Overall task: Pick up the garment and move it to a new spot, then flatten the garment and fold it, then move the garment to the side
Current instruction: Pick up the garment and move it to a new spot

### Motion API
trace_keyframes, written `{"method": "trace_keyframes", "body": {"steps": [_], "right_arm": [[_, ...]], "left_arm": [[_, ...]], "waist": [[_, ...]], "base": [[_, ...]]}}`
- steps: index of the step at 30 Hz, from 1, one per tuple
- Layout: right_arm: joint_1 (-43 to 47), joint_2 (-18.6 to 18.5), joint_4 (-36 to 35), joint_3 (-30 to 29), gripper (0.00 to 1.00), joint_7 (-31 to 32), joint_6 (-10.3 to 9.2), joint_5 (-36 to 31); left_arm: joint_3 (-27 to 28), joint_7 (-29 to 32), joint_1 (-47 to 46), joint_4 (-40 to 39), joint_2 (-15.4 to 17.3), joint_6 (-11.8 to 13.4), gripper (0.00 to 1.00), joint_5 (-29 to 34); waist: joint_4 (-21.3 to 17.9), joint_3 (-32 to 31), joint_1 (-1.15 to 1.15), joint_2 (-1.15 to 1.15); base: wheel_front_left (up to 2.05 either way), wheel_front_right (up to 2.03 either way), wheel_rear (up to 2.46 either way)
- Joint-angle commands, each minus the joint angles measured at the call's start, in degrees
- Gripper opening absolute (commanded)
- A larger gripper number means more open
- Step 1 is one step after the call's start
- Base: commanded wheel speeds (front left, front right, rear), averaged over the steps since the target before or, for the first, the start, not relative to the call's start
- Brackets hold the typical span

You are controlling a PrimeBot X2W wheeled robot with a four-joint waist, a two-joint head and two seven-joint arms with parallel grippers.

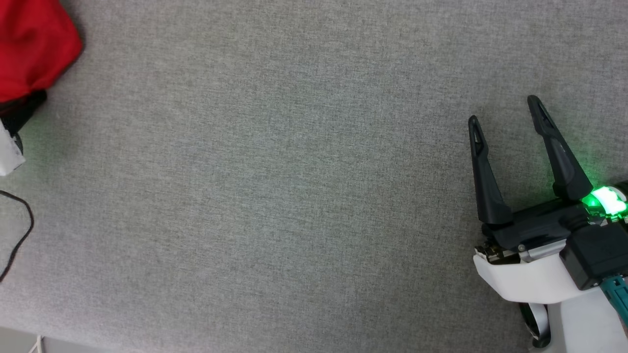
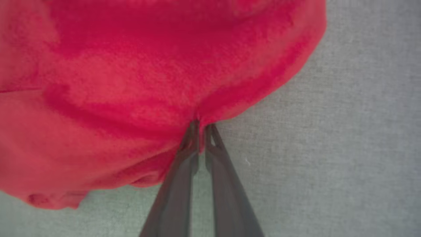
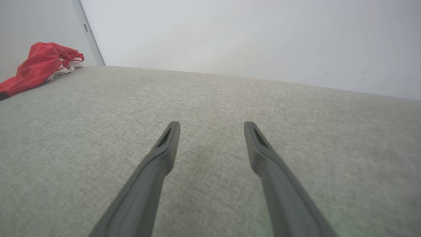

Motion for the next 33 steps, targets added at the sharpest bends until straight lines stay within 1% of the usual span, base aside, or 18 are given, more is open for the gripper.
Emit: {"method": "trace_keyframes", "body": {"steps": [1, 4, 10, 14, 17, 22, 26, 29, 33], "right_arm": [[1.55, -1.6, 3.92, -2.15, 1.0, 0.85, -0.14, -0.6], [2.02, -1.63, 4.06, -2.0, 1.0, 0.84, -0.14, -0.77], [1.92, -1.42, 4.68, -1.4, 1.0, 0.78, -0.13, -0.28], [1.73, -0.81, 5.93, -0.67, 1.0, 0.55, -0.11, 0.56], [1.8, -0.28, 7.15, -0.28, 1.0, 0.42, -0.1, 1.58], [2.4, 0.23, 9.61, 0.27, 1.0, 0.42, -0.1, 3.5], [3.4, 0.39, 11.12, 0.55, 1.0, 0.42, -0.09, 5.27], [4.22, 0.39, 11.5, 0.74, 1.0, 0.42, -0.09, 7.18], [5.15, 0.4, 12.27, 0.59, 1.0, 0.42, -0.09, 8.66]], "left_arm": [[-1.98, -0.9, 0.33, 0.36, -1.99, -0.11, 0.0, -0.68], [-3.88, -2.99, 0.17, 1.25, -2.28, -0.1, 0.0, -1.01], [-6.53, -7.78, -0.2, 1.18, -1.23, -0.09, 0.0, -1.02], [-8.73, -13.06, 0.05, -1.21, 0.61, -0.08, 0.0, -0.07], [-10.45, -17.02, 0.29, -4.21, 2.87, -0.08, 0.0, 0.62], [-12.15, -25.89, -1.51, -9.51, 6.09, -0.08, 0.0, 3.56], [-13.32, -30.56, -3.47, -12.81, 8.42, -0.02, 0.0, 6.37], [-13.32, -33.07, -5.05, -14.57, 8.48, -0.02, 0.0, 7.7], [-12.71, -34.67, -7.43, -16.24, 6.25, 0.01, 0.0, 8.29]], "waist": [[0.18, -0.34, 0.01, 0.0], [0.41, -1.33, 0.01, 0.0], [0.6, -4.73, 0.01, 0.0], [0.23, -9.11, 0.01, 0.0], [-0.25, -12.8, 0.01, 0.0], [-1.3, -19.51, 0.01, 0.0], [-2.37, -24.29, 0.01, 0.0], [-3.16, -26.9, 0.01, 0.0], [-4.18, -29.79, 0.01, 0.0]], "base": [[0.0, 0.0, 0.0], [0.0, 0.0, 0.0], [0.0, 0.0, 0.0], [0.0, 0.0, 0.0], [0.0, 0.0, 0.0], [0.0, 0.0, 0.0], [0.0, 0.0, 0.0], [0.0, 0.0, 0.0], [0.0, 0.0, 0.0]]}}
